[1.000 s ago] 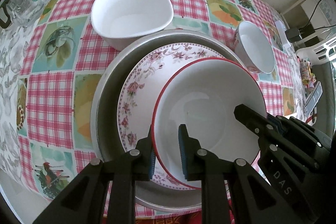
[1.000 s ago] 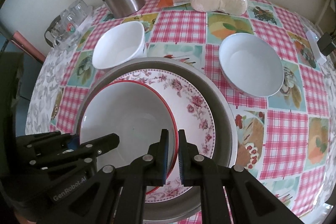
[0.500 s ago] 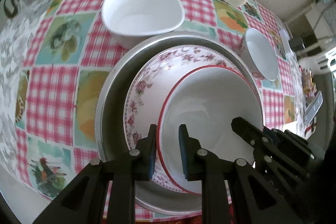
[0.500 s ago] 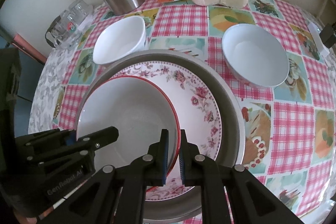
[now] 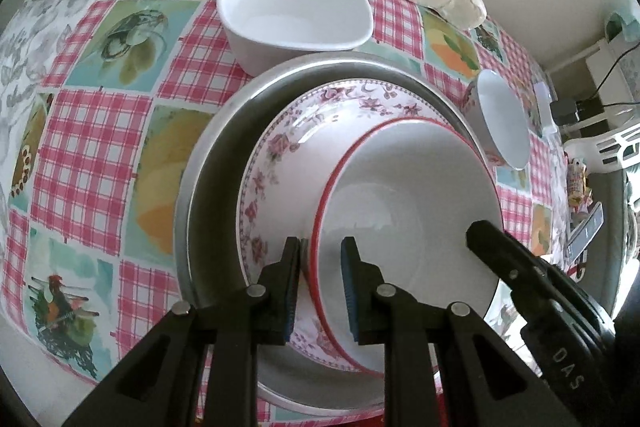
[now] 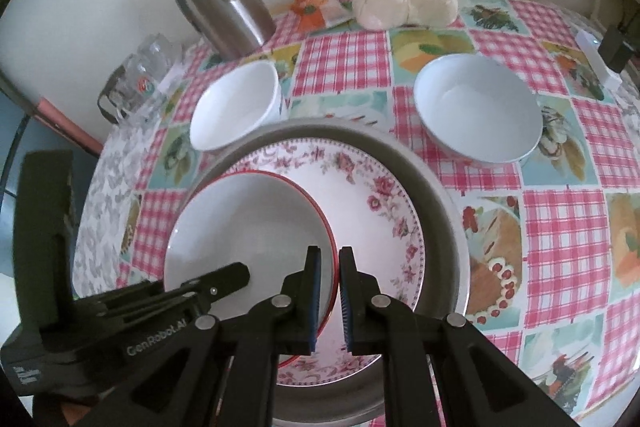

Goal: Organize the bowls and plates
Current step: 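Lower the red-rimmed bowl onto the floral plate with both tools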

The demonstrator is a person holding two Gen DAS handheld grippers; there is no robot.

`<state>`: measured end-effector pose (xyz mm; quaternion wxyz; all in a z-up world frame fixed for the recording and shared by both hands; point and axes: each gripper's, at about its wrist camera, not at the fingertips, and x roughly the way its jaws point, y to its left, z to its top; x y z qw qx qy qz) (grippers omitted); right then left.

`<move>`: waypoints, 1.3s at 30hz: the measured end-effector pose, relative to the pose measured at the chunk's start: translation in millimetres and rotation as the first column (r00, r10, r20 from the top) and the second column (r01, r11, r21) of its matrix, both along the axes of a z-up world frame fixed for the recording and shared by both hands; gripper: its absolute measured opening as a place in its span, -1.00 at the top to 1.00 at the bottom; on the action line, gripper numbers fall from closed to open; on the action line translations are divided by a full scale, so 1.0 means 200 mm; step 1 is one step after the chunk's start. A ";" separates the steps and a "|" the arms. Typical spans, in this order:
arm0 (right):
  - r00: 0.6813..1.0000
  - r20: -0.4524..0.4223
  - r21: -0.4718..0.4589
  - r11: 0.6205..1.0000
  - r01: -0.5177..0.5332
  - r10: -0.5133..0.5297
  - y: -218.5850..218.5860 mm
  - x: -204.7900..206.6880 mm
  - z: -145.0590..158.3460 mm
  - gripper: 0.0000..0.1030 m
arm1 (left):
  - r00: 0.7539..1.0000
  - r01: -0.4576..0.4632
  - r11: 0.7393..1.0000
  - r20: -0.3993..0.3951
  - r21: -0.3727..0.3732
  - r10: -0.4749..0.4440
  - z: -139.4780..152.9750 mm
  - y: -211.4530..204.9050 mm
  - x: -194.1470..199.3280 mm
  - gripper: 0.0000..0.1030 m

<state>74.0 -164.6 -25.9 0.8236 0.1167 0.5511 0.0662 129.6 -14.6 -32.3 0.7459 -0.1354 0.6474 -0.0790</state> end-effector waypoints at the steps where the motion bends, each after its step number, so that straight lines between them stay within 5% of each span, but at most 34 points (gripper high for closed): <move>1: 1.000 0.005 -0.001 1.000 -0.001 0.001 -0.01 -0.01 0.01 0.78 | 1.000 0.003 1.000 0.002 0.005 -0.003 0.00 -0.01 0.00 0.58; 28: 0.998 0.061 -0.003 1.000 -0.012 0.012 -0.06 -0.07 0.05 0.78 | 0.998 -0.030 0.999 0.049 0.029 0.028 0.07 0.01 -0.01 0.46; 34: 0.992 0.123 -0.011 1.000 0.015 -0.013 -0.10 -0.08 0.16 0.05 | 0.992 -0.058 0.997 0.114 0.050 0.052 0.19 0.10 -0.03 0.13; 39: 0.990 0.137 -0.034 0.999 0.041 -0.036 -0.10 -0.05 0.28 -0.12 | 0.982 -0.096 0.993 0.168 0.072 0.082 0.32 0.15 0.04 0.05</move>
